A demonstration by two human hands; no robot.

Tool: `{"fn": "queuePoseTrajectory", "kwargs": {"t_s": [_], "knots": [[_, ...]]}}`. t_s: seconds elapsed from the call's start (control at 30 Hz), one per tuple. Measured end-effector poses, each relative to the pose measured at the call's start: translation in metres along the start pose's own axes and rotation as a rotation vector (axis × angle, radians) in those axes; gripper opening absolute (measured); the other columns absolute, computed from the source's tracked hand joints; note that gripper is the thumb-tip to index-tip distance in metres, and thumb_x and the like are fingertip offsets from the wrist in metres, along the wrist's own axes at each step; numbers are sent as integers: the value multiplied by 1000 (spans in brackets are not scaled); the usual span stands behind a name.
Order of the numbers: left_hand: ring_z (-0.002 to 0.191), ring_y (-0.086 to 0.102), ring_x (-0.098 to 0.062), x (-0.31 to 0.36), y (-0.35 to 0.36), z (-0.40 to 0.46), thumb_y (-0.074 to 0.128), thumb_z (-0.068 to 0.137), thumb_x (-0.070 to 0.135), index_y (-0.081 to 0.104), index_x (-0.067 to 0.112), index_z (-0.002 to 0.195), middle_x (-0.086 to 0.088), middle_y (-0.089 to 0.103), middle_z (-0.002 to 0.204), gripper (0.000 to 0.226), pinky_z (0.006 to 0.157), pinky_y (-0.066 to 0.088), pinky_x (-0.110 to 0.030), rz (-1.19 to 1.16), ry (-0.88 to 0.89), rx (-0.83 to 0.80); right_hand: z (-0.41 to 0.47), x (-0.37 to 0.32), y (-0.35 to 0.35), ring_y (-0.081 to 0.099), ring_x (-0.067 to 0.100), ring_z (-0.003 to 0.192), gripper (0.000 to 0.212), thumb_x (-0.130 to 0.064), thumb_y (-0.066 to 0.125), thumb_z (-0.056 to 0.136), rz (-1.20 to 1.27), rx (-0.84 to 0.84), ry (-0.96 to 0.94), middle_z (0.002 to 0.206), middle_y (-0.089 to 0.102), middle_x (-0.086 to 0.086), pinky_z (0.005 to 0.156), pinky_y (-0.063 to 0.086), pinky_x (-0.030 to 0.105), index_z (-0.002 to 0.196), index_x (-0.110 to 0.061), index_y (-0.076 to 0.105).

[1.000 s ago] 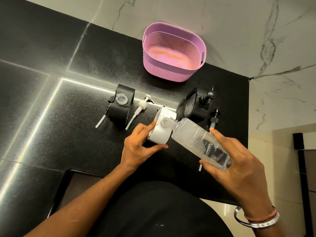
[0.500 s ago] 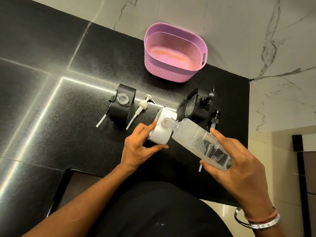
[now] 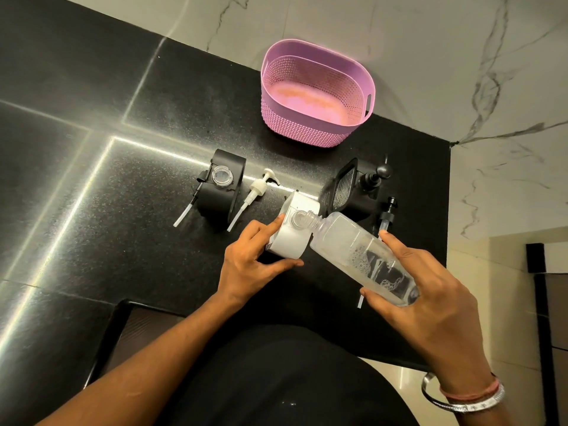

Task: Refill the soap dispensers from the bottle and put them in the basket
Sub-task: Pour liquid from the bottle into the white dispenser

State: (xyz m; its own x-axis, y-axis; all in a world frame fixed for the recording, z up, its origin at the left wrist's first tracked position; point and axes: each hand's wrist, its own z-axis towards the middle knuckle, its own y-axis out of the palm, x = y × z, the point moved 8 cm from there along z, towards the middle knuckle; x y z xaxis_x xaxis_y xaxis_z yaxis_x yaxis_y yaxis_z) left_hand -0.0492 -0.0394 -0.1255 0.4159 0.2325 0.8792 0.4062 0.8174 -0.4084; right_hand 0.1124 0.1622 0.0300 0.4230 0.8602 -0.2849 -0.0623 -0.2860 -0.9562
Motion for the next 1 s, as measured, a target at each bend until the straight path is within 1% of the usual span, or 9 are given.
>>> {"fn": "queuePoseTrajectory", "kwargs": {"t_s": [0.13, 0.33, 0.4, 0.47, 0.7, 0.8, 0.93, 1.0], "knots": [[86, 61, -17, -1, 0, 0, 84, 82, 59, 56, 12, 152, -1, 59, 106, 88, 68, 59, -34, 0, 3, -7, 0, 0, 0, 65, 11, 99, 95, -51, 85, 72, 5, -2, -1, 122, 67, -3, 60, 55, 15, 156, -28, 47], [87, 62, -18, -1, 0, 0, 83, 83, 60, 57, 12, 152, -1, 59, 106, 88, 69, 59, -33, 2, 0, -8, 1, 0, 0, 65, 11, 100, 92, -56, 78, 74, 12, 1, -9, 122, 68, -2, 60, 54, 13, 156, -27, 48], [87, 61, -17, 0, 0, 0, 85, 82, 57, 57, 11, 151, -1, 59, 106, 88, 69, 58, -31, 12, 5, -7, 1, 0, 0, 65, 12, 99, 91, -57, 77, 74, 14, 3, -12, 122, 68, -1, 60, 54, 14, 155, -26, 48], [88, 60, -15, 0, 0, 0, 86, 81, 56, 57, 11, 151, -1, 59, 106, 88, 69, 57, -28, 19, 6, -6, 1, 1, 0, 66, 12, 99, 92, -57, 78, 74, 13, 1, -9, 122, 68, -1, 60, 54, 14, 155, -26, 48], [83, 56, -12, 2, -1, 0, 86, 81, 56, 57, 11, 151, 2, 57, 103, 88, 66, 55, -27, 21, 8, 7, 1, -1, 0, 65, 11, 99, 93, -55, 80, 73, 1, 0, -9, 121, 67, -1, 60, 54, 14, 156, -26, 48], [85, 57, -13, 2, -1, 0, 86, 81, 56, 57, 11, 151, 2, 57, 104, 88, 67, 56, -27, 15, 7, 2, 0, 0, 0, 65, 12, 100, 94, -54, 82, 73, -2, -4, -5, 122, 67, -1, 60, 54, 13, 156, -27, 47], [84, 57, -11, 2, -2, 0, 86, 80, 55, 58, 11, 150, 2, 57, 102, 88, 68, 53, -21, 13, 0, 4, 0, 0, 0, 66, 13, 99, 94, -53, 82, 73, 2, 1, -12, 121, 67, -1, 59, 55, 15, 156, -27, 47], [82, 57, -13, 3, -1, 1, 87, 80, 55, 58, 11, 151, 1, 58, 102, 89, 68, 53, -22, 13, -2, 1, 1, -1, 0, 66, 13, 99, 94, -53, 82, 73, -3, -1, -13, 121, 67, -1, 59, 55, 15, 156, -27, 47]]}}
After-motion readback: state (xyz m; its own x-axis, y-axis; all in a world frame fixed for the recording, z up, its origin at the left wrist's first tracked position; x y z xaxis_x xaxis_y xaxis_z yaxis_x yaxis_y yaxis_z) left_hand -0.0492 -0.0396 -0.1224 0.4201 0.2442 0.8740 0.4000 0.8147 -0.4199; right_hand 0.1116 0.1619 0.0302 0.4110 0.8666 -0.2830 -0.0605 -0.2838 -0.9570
